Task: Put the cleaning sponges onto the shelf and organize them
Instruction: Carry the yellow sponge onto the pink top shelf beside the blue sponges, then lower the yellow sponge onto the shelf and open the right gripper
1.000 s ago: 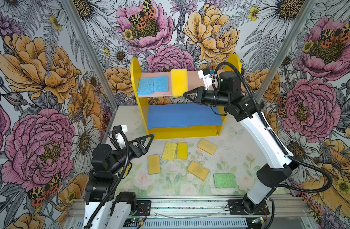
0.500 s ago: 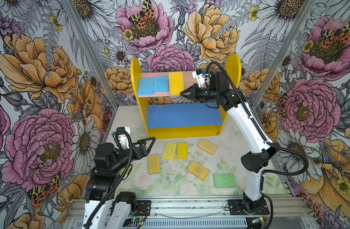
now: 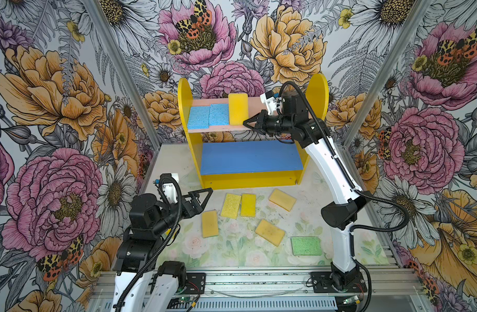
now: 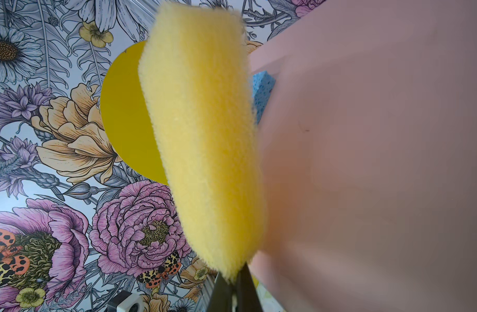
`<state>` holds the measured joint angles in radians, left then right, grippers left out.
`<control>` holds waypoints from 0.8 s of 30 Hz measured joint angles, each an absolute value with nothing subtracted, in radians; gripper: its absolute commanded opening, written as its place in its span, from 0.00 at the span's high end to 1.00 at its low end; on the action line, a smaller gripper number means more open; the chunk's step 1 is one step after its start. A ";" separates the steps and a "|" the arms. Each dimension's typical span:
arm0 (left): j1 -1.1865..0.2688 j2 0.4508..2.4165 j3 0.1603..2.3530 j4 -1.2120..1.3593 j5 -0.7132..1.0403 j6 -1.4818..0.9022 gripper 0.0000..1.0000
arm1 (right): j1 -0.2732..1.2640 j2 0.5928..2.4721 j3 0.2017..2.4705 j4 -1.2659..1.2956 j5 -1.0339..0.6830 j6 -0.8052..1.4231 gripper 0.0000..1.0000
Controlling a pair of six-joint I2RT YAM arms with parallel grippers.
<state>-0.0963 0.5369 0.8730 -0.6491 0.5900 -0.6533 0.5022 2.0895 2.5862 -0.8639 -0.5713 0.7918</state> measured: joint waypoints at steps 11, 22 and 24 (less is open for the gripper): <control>-0.103 0.545 0.888 -0.670 0.586 -0.643 0.01 | 0.496 2.100 2.603 -0.858 -0.561 0.796 0.66; -0.103 0.546 0.888 -0.675 0.583 -0.643 0.01 | 0.496 2.078 2.583 -0.834 -0.531 0.789 0.49; -0.103 0.546 0.888 -0.677 0.583 -0.643 0.01 | 0.496 2.055 2.555 -0.834 -0.517 0.784 0.48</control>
<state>-0.1028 0.5461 0.8883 -0.6769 0.5831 -0.6430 0.4961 2.0552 2.5549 -0.8341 -0.5167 0.7837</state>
